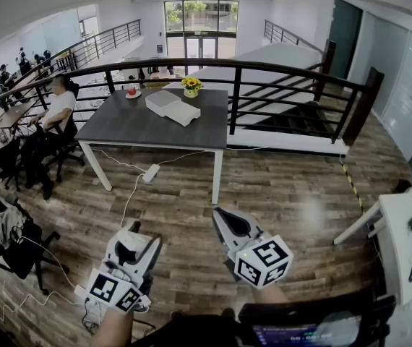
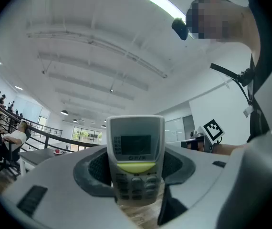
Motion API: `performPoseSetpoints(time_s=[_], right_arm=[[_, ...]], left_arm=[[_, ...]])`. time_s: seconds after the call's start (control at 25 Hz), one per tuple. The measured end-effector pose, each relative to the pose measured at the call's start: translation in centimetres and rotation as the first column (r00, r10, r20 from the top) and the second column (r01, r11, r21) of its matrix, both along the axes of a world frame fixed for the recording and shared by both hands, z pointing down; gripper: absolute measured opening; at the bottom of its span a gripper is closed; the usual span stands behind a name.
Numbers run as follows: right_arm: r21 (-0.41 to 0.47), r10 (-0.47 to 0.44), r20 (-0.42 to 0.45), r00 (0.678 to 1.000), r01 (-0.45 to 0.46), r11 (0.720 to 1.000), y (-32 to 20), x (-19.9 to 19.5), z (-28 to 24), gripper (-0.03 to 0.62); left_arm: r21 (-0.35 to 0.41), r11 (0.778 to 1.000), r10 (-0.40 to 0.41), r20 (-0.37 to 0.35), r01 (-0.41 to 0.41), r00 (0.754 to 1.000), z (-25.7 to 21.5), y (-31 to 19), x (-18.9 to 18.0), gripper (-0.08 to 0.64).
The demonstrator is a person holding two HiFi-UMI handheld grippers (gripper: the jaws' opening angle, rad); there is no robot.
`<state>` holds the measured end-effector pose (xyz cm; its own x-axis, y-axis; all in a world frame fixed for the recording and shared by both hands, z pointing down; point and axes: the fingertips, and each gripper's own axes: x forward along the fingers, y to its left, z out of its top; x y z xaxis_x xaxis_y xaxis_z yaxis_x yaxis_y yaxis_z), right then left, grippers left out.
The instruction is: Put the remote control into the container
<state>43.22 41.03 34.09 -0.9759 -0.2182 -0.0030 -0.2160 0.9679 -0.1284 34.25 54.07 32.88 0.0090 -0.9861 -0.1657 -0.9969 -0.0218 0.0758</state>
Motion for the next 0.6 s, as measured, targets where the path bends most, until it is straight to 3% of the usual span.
performPoseSetpoints(time_s=[0.6], right_arm=[[0.003,0.002,-0.006,1.0,-0.002,1.0,0.2,-1.6,-0.2,0.002]], left_arm=[[0.009,1.0,-0.008,0.008,0.008,1.0,-0.2,0.2,-1.5,0.253]])
